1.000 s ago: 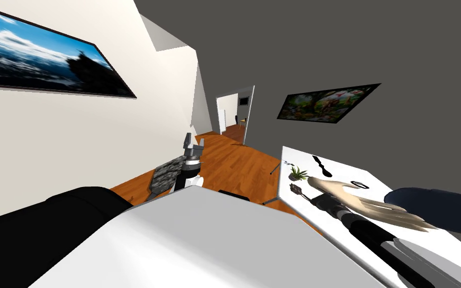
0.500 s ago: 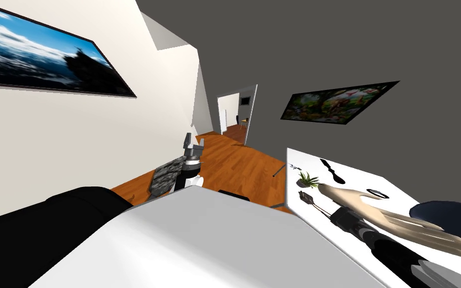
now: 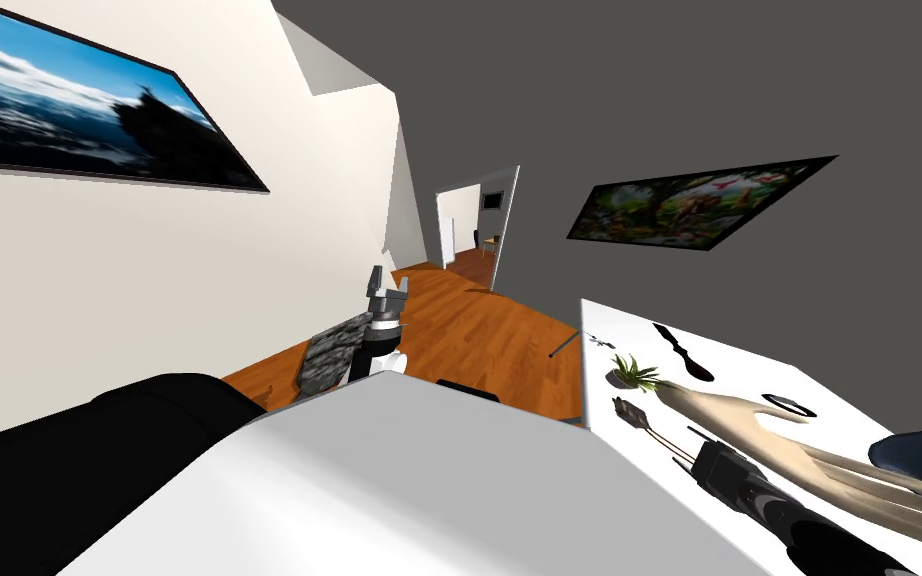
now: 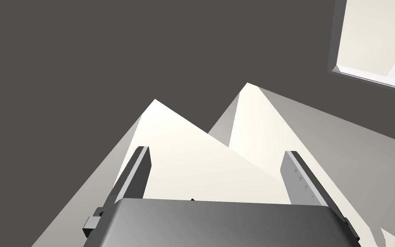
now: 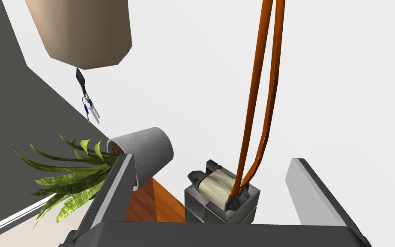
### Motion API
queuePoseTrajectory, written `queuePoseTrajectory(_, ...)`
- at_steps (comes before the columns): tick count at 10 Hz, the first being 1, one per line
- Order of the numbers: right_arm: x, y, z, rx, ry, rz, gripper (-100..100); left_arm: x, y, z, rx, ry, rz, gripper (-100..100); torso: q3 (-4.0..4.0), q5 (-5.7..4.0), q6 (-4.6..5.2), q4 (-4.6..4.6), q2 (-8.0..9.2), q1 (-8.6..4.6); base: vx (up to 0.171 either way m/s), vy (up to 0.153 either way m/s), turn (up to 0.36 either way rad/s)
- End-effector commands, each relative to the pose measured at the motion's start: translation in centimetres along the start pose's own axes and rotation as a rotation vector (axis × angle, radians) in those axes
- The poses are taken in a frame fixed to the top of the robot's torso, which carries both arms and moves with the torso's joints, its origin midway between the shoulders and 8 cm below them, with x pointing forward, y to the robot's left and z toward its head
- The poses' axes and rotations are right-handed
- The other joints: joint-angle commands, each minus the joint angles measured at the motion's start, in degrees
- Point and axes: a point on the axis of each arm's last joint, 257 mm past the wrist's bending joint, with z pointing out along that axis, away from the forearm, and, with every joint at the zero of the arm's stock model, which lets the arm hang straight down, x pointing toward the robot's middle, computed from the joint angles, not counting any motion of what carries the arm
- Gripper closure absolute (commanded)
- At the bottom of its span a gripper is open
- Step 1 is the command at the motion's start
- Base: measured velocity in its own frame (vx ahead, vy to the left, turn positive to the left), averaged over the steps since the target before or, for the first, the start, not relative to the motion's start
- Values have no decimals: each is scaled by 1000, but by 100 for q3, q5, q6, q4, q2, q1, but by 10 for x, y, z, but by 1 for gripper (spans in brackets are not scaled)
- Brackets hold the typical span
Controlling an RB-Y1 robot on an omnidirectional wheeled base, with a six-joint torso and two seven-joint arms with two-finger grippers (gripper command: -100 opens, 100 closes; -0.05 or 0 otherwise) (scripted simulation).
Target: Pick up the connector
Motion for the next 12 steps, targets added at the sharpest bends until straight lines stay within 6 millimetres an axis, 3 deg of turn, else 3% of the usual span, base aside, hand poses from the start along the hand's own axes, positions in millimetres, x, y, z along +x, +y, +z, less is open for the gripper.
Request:
queuePoseTrajectory(1,0,0,0,0,0,0,0,0,0,0,0,0,0,0,0,0,0,0,0,0,0,0,0)
queuePoseTrajectory(2,12,4,1,0,29,31,-100,0,0,0,0,0,0,0,5,-1,0,2,8,-5,-73,-4,315)
queuePoseTrajectory(6,48,18,2,1,117,121,-100,0,0,0,0,0,0,0,33,-9,-3,14,57,-27,-133,-23,326)
queuePoseTrajectory(8,49,19,3,1,118,124,-100,0,0,0,0,0,0,0,33,-18,-2,13,56,-45,-95,-10,138)
queuePoseTrajectory(9,49,20,3,1,121,127,100,0,0,0,0,0,0,0,21,-18,2,9,34,-47,-11,0,-8)
queuePoseTrajectory(12,50,19,3,2,121,127,100,0,0,0,0,0,0,0,3,-19,0,0,5,-44,-3,0,0)
